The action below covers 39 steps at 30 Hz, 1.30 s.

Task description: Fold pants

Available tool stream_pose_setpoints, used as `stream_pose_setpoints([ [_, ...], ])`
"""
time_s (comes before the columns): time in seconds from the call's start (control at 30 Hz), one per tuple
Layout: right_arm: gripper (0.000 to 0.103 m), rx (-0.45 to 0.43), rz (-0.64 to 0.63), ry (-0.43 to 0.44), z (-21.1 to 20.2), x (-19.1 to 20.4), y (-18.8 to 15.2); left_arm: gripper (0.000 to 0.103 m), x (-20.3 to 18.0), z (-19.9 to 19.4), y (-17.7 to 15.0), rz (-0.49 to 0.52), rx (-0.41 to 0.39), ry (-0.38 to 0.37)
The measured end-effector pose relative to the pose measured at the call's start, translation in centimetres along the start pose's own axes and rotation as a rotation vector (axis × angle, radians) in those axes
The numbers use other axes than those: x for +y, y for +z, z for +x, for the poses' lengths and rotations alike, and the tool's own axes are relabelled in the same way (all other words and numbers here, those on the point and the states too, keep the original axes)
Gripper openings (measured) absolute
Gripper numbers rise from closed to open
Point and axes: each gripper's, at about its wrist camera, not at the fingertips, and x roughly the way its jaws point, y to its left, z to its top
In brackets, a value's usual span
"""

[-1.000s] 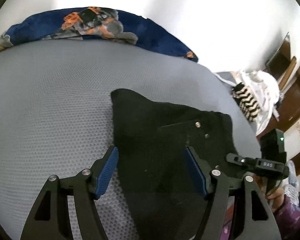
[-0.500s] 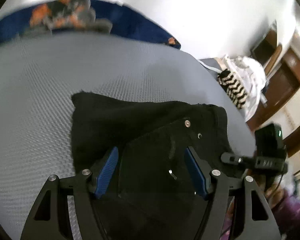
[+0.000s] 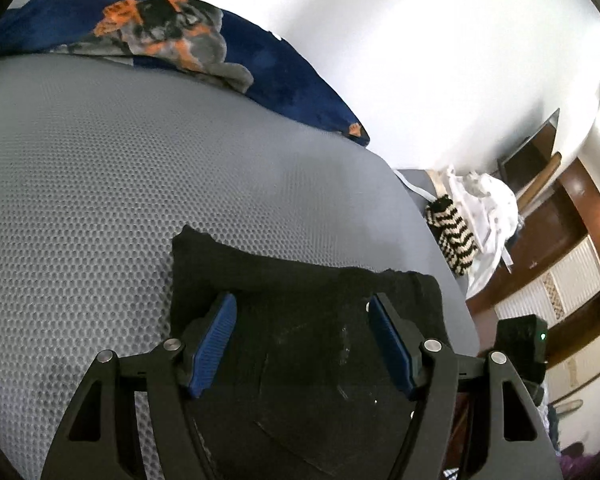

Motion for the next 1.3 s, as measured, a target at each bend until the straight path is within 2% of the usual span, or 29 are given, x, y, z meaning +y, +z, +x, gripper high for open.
stream_pose_setpoints([
  [0.1, 0.010, 0.009, 0.053, 0.015, 0.4, -1.6, -0.4, 0.072, -0.2, 2.6, -0.3, 0.073, 0.049, 0.063],
  [0.23, 0.010, 0.015, 0.047, 0.005, 0.3, -1.1, -0.4, 0.072, -0.5, 3.1, -1.1, 0.113, 0.041, 0.103],
  [0.33, 0.010, 0.021, 0.075, 0.033, 0.7, -1.3, -0.3, 0.072, -0.6, 2.5, -0.7, 0.077, 0.053, 0.097],
  [0.47, 0.013, 0.035, 0.093, 0.049, 0.1, -1.6, -0.3, 0.072, -0.6, -0.3, -0.7, 0.000, -0.004, 0.070],
  [0.5, 0.017, 0.039, 0.082, 0.034, -0.1, -1.3, -0.1, 0.072, -0.6, -0.9, -1.0, -0.010, -0.003, 0.064],
  [0.6, 0.018, 0.042, 0.028, -0.027, -0.8, 0.0, 0.7, 0.072, -0.9, -2.2, -2.0, 0.000, 0.001, 0.080],
  [0.77, 0.018, 0.064, -0.047, -0.143, -1.1, 0.9, -0.2, 0.072, -2.4, -3.8, -5.0, 0.090, -0.025, 0.147],
  [0.8, 0.016, 0.071, -0.050, -0.165, -0.7, 0.7, -0.4, 0.072, -2.6, -3.1, -6.0, 0.119, 0.006, 0.167],
  [0.87, 0.017, 0.072, -0.039, -0.161, -0.7, 0.4, -0.3, 0.072, -2.6, -1.1, -7.1, 0.170, 0.078, 0.246],
  [0.9, 0.023, 0.074, -0.024, -0.167, -0.7, 0.5, -0.1, 0.072, -2.6, -0.8, -7.6, 0.200, 0.072, 0.257],
  [0.97, 0.025, 0.049, -0.055, -0.209, -1.6, 1.7, 0.1, 0.072, -3.0, -1.2, -7.5, 0.205, 0.054, 0.269],
  [1.0, 0.025, 0.008, -0.110, -0.250, -2.5, 3.1, 0.1, 0.072, -3.0, -1.7, -7.3, 0.193, 0.045, 0.266],
  [1.07, 0.025, -0.044, -0.181, -0.287, -3.7, 5.5, 0.0, 0.072, -3.5, -3.6, -6.7, 0.166, -0.017, 0.229],
  [1.17, 0.027, -0.129, -0.263, -0.249, -5.4, 9.9, -1.0, 0.072, -4.5, -6.1, -6.1, 0.151, -0.108, 0.240],
  [1.3, 0.038, -0.212, -0.337, -0.252, -5.8, 13.9, -3.6, 0.075, -5.3, -7.5, -5.6, 0.137, -0.161, 0.296],
])
